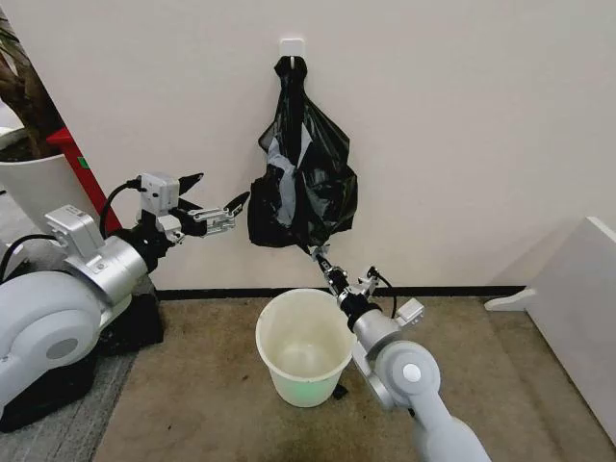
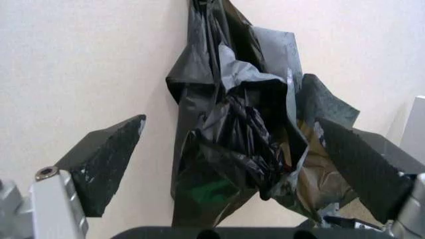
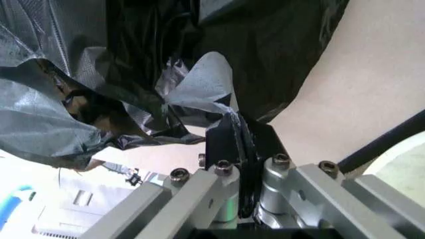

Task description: Place the garbage bag over the trash bin.

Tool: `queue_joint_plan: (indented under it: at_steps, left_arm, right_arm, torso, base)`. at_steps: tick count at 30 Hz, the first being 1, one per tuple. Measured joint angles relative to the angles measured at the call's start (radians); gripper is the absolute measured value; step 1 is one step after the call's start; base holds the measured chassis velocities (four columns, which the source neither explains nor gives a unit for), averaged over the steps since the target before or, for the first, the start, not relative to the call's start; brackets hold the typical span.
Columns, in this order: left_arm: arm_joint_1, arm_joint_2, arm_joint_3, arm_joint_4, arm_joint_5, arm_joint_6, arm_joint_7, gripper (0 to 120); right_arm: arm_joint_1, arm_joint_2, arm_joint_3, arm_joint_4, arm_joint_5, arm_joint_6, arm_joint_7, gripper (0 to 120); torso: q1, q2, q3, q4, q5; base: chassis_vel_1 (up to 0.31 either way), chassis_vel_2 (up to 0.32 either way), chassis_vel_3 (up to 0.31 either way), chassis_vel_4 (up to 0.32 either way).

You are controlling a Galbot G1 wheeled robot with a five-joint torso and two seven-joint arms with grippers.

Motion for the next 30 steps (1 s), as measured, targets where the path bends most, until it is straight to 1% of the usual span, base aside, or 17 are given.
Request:
queue_joint_plan:
  at_steps: [3, 6, 8, 9, 15, 16, 21, 22, 25, 26, 27, 29, 30]
  left_arm:
    - [-0.012, 0.001, 0.009, 0.003, -0.003, 0.001, 0.000, 100]
    - [-0.068, -0.013, 0.053, 0.018, -0.007, 0.008, -0.005, 100]
    - [-0.126, -0.033, 0.098, 0.034, -0.010, 0.016, -0.013, 100]
    - [-0.126, -0.033, 0.098, 0.034, -0.010, 0.016, -0.013, 100]
    - [-0.307, -0.091, 0.239, 0.086, -0.020, 0.039, -0.037, 100]
    - [-0.307, -0.091, 0.239, 0.086, -0.020, 0.039, -0.037, 100]
    - [-0.456, -0.139, 0.356, 0.128, -0.027, 0.058, -0.057, 100]
    - [-0.456, -0.139, 0.356, 0.128, -0.027, 0.058, -0.057, 100]
    - [-0.542, -0.166, 0.423, 0.152, -0.032, 0.069, -0.068, 100]
    - [-0.551, -0.169, 0.430, 0.154, -0.032, 0.070, -0.069, 100]
    - [-0.604, -0.186, 0.471, 0.170, -0.036, 0.077, -0.076, 100]
    - [-0.661, -0.204, 0.516, 0.185, -0.039, 0.084, -0.084, 100]
    - [-0.661, -0.204, 0.516, 0.185, -0.039, 0.084, -0.084, 100]
  right_arm:
    - [0.000, 0.002, 0.000, 0.000, -0.002, 0.000, 0.000, 0]
    - [0.000, 0.007, 0.000, 0.001, -0.005, 0.000, 0.000, 0]
    - [0.000, 0.011, 0.000, 0.001, -0.009, 0.000, 0.000, 0]
    - [0.000, 0.011, 0.000, 0.001, -0.009, 0.000, 0.000, 0]
    - [-0.003, 0.015, -0.001, 0.002, -0.021, 0.000, -0.004, 0]
    - [-0.003, 0.015, -0.001, 0.002, -0.021, 0.000, -0.004, 0]
    - [-0.006, 0.016, -0.001, 0.002, -0.024, 0.000, -0.005, 0]
    - [-0.006, 0.016, -0.001, 0.002, -0.024, 0.000, -0.005, 0]
    - [-0.008, 0.017, -0.001, 0.002, -0.027, 0.000, -0.005, 0]
    - [-0.009, 0.017, -0.001, 0.003, -0.027, 0.000, -0.005, 0]
    - [-0.009, 0.018, -0.001, 0.003, -0.028, 0.000, -0.005, 0]
    - [-0.009, 0.019, -0.001, 0.003, -0.028, 0.000, -0.006, 0]
    - [-0.009, 0.019, -0.001, 0.003, -0.028, 0.000, -0.006, 0]
  torso:
    - [0.000, 0.000, 0.000, 0.0000, 0.0000]
    - [0.000, 0.000, 0.000, 0.0001, 0.0002]
    - [0.000, 0.000, 0.000, 0.0000, 0.0002]
    - [0.000, 0.000, 0.000, 0.0000, 0.0002]
    - [0.000, 0.000, 0.000, -0.0001, 0.0002]
    - [0.000, 0.000, 0.000, -0.0001, 0.0002]
    - [0.000, 0.000, 0.000, -0.0001, 0.0002]
    - [0.000, 0.000, 0.000, -0.0001, 0.0002]
    - [0.000, 0.000, 0.000, -0.0001, 0.0002]
    - [0.000, 0.000, 0.000, -0.0001, 0.0002]
    - [0.000, 0.000, 0.000, -0.0001, 0.0002]
    - [0.000, 0.000, 0.000, -0.0001, 0.0002]
    - [0.000, 0.000, 0.000, -0.0001, 0.0002]
  base:
    - [0.000, 0.000, 0.000, 0.000]
    - [0.000, 0.000, 0.000, 0.000]
    - [0.000, 0.000, 0.000, 0.000]
    - [0.000, 0.000, 0.000, 0.000]
    - [0.000, 0.000, 0.000, 0.000]
    - [0.000, 0.000, 0.000, 0.000]
    - [0.000, 0.000, 0.000, 0.000]
    - [0.000, 0.000, 0.000, 0.000]
    - [0.000, 0.000, 0.000, 0.000]
    - [0.000, 0.000, 0.000, 0.000]
    - [0.000, 0.000, 0.000, 0.000]
    - [0.000, 0.000, 0.000, 0.000]
    - [0.000, 0.000, 0.000, 0.000]
